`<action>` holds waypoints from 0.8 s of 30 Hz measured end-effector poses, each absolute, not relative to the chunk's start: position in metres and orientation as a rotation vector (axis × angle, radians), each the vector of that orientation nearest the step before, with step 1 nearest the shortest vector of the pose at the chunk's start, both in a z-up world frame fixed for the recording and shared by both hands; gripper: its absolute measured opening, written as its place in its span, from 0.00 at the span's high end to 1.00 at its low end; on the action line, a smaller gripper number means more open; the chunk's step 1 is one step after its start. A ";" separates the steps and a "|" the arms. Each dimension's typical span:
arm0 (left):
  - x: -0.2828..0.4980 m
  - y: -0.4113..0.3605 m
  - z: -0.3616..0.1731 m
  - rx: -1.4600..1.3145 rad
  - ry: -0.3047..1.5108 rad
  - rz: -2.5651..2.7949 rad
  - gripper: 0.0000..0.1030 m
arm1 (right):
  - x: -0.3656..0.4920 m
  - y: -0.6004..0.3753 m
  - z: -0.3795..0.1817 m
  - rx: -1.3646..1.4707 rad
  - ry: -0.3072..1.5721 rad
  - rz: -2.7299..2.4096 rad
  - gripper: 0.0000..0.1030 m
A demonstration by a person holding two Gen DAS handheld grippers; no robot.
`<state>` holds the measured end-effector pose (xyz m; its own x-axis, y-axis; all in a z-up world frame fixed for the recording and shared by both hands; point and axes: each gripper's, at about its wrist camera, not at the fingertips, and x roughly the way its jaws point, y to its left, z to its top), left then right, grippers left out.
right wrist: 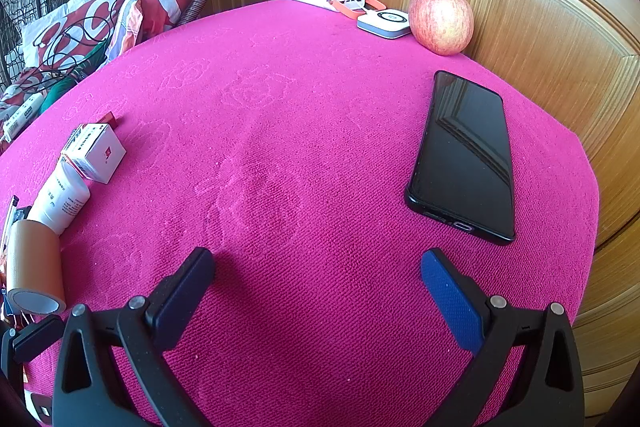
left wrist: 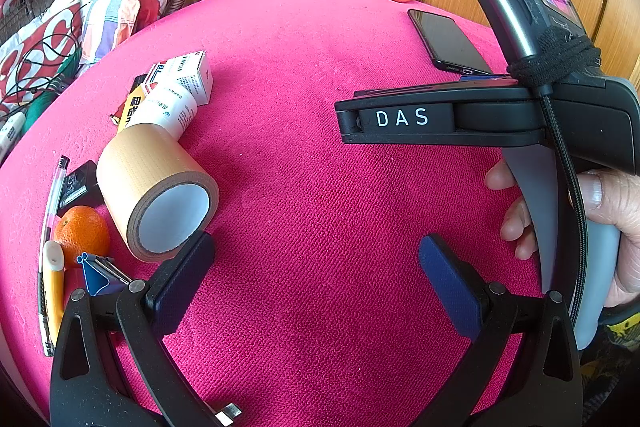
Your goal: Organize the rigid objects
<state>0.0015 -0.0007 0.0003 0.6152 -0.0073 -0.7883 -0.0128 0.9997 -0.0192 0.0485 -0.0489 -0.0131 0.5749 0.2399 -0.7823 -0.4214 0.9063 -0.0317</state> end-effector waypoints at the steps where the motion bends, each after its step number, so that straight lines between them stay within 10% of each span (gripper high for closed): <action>1: 0.001 -0.001 0.000 -0.023 0.908 0.003 0.00 | 0.049 -0.049 -0.013 -0.224 0.877 0.391 0.00; 24: -0.111 0.077 0.099 -0.207 0.616 0.165 0.00 | 0.017 -0.041 0.026 -0.161 0.922 0.714 0.00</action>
